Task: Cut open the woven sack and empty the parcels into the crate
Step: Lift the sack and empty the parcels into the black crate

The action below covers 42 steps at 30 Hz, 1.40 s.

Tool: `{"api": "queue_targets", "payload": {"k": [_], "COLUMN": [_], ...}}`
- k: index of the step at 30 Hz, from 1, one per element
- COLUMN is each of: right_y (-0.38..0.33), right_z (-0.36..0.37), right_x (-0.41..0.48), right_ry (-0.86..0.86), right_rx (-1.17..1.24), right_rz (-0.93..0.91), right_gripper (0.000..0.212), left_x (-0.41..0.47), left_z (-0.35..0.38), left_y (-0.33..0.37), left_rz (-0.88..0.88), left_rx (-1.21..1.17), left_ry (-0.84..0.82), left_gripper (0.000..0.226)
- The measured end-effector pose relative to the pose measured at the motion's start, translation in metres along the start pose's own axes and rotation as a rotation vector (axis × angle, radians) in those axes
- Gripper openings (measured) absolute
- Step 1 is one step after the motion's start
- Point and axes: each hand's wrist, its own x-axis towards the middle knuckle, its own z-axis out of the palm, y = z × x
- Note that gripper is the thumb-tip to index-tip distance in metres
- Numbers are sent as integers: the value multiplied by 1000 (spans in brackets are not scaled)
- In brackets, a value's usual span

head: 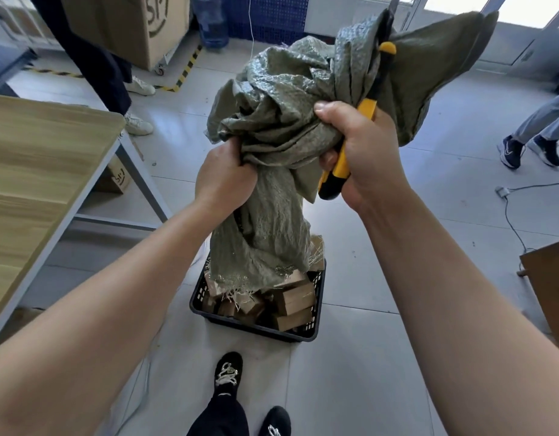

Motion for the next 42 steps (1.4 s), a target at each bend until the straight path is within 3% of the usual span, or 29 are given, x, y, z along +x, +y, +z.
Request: {"api": "queue_targets", "payload": {"k": [4, 7, 16, 20, 27, 32, 38, 42], "right_y": [-2, -2, -6, -7, -6, -6, -5, -1], "right_z": [-1, -1, -2, -4, -7, -5, 1, 8], "right_x": [1, 0, -10, -18, -32, -40, -36, -34], "right_ry": [-5, 1, 12, 7, 10, 1, -4, 3], "right_rx": [2, 13, 44, 55, 75, 71, 25, 11], "right_rz": [13, 39, 85, 91, 111, 111, 120, 151], "right_gripper": [9, 12, 13, 13, 14, 20, 17, 11], "left_x": [0, 0, -2, -10, -24, -30, -20, -13], "left_z": [-4, -8, -27, -34, -40, -42, -56, -66], "left_y": [3, 3, 7, 11, 13, 14, 12, 11], "left_rz": [-13, -36, -18, -49, -85, -46, -132, -146], "left_rx": [-7, 2, -1, -6, 52, 79, 190, 220], "left_ry": [11, 2, -109, -185, -246, -201, -309, -385], "left_gripper": [12, 25, 20, 32, 22, 16, 27, 21]}}
